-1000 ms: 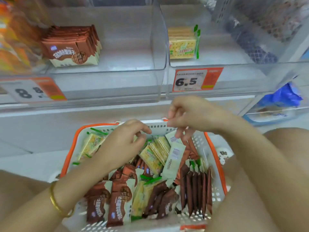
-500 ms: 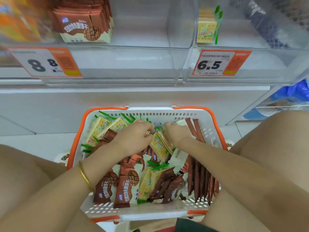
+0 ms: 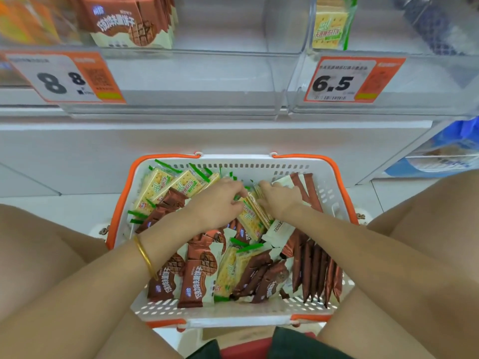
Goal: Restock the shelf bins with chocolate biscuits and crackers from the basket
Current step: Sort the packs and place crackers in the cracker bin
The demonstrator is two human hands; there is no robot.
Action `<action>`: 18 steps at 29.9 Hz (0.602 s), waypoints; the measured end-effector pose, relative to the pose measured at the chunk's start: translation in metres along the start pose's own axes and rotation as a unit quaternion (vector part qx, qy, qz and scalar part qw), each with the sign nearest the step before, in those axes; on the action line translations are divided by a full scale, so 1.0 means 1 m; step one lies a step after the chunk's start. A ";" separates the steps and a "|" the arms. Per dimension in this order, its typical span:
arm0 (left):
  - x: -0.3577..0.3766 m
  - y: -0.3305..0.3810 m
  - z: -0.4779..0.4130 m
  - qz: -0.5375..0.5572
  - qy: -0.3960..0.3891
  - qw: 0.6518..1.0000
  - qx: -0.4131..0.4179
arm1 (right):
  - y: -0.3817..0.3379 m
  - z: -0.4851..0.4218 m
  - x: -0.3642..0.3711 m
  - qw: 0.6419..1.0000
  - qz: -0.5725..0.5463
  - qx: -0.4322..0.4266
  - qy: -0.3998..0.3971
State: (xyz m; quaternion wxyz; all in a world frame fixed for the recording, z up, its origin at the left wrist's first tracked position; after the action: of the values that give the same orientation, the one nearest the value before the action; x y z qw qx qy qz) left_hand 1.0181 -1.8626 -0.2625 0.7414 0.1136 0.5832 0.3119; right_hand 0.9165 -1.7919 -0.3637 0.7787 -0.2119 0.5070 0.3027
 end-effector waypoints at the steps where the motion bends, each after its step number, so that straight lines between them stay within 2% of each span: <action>1: 0.002 -0.001 -0.001 -0.001 -0.002 1.000 -0.002 | -0.004 0.000 -0.004 1.000 0.010 -0.010 0.025; 3: 0.004 -0.003 -0.002 -0.006 -0.003 1.000 -0.004 | -0.007 0.003 -0.017 0.998 0.010 -0.021 0.064; 5: 0.005 -0.003 -0.002 -0.010 0.001 1.000 -0.005 | -0.005 0.007 -0.038 0.995 -0.038 -0.017 0.093; 8: 0.004 0.004 0.000 0.001 0.015 1.000 0.001 | 0.003 0.016 -0.083 0.975 -0.162 -0.008 0.150; 10: -0.001 0.012 0.002 0.012 0.034 0.999 0.009 | 0.011 0.024 -0.109 0.950 -0.266 0.010 0.162; 12: -0.008 0.018 0.005 0.029 0.058 0.998 0.016 | 0.023 0.031 -0.120 0.908 -0.391 0.057 0.139; 15: -0.026 0.028 0.011 0.043 0.120 0.991 0.045 | 0.024 0.047 -0.108 0.816 -0.567 0.110 0.029; 17: -0.041 0.041 0.018 0.037 0.165 0.981 0.090 | 0.018 0.060 -0.102 0.756 -0.642 0.120 -0.037; 18: -0.048 0.046 0.021 0.042 0.178 0.978 0.101 | 0.017 0.067 -0.102 0.743 -0.656 0.118 -0.054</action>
State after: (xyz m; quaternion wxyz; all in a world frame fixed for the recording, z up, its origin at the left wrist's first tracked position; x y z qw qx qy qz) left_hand 1.0167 -1.8514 -0.1937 0.5967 0.1549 0.7290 0.2976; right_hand 0.9178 -1.7631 -0.2439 0.8297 -0.3818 0.2319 -0.3347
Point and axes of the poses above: each hand's wrist, its own z-axis away from the middle knuckle, its own x-axis out of the palm, y = z × x, the point moved 10 cm from there along -z, towards the middle knuckle, and after that the axes turned 3 degrees about y, right-handed, at the moved point
